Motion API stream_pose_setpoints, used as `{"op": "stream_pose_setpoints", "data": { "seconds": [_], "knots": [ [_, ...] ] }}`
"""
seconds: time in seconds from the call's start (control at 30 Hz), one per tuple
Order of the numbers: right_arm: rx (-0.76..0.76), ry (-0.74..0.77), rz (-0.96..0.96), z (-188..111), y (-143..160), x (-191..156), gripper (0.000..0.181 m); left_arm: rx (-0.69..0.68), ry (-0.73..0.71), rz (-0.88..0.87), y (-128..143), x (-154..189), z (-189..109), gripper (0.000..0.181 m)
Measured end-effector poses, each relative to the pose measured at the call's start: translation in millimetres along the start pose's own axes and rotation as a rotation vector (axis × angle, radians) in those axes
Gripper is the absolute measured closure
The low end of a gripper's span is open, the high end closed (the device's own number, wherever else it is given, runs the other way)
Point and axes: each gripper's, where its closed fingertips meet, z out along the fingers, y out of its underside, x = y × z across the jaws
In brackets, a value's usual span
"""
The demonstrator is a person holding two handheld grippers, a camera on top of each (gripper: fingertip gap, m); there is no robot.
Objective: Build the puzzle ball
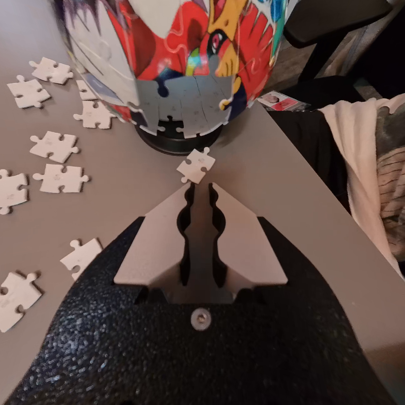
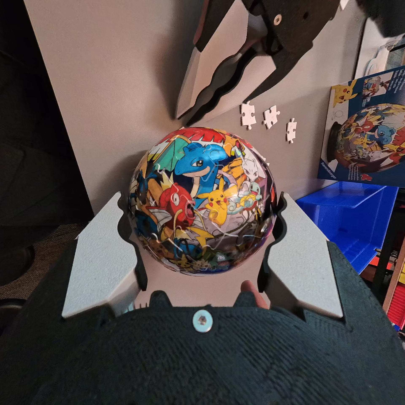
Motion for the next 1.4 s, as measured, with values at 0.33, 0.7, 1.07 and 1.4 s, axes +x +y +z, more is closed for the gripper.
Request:
{"op": "stream_pose_setpoints", "data": {
  "seconds": [0.33,0.7,1.07,1.4],
  "knots": [
    [0.000,-0.002,-0.001,0,0,0,0.049,-0.009,-0.155,0.153,-1,-21,3,0.166],
    [0.000,-0.003,0.005,1,0,2,0.049,0.019,-0.095,0.137,-7,-12,4,0.179],
    [0.013,-0.006,0.024,2,-1,4,0.049,0.110,-0.203,0.057,-35,-27,-1,0.179],
    [0.006,-0.006,0.027,3,0,5,0.049,0.038,-0.237,0.043,-32,-31,14,0.179]
  ]
}}
